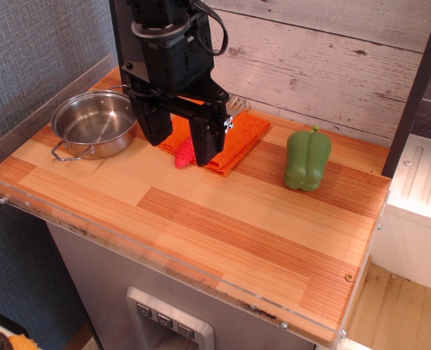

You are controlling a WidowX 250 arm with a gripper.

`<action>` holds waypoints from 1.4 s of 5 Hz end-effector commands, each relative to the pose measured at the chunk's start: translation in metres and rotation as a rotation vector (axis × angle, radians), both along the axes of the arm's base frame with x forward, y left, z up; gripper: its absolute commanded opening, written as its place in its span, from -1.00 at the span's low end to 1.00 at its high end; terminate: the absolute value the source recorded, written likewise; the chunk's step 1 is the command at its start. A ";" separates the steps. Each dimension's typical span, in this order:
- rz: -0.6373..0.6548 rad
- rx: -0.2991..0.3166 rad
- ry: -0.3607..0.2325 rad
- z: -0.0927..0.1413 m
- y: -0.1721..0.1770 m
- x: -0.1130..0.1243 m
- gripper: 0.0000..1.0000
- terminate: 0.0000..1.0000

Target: Move the pot bottom right of table

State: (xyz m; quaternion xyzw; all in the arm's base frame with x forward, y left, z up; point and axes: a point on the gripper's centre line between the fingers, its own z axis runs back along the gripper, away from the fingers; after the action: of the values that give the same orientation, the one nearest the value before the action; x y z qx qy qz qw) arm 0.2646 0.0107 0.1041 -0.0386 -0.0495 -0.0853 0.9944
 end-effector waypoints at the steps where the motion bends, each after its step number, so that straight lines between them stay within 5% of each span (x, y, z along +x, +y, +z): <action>1: 0.000 0.000 0.000 0.000 0.000 0.000 1.00 -1.00; 4: 0.120 0.115 -0.050 0.002 0.099 0.021 1.00 -1.00; 7: 0.058 0.099 0.001 -0.055 0.126 0.044 1.00 -1.00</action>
State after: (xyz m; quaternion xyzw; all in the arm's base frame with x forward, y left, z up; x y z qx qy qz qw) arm 0.3045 0.1340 0.0367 0.0029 -0.0254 -0.0561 0.9981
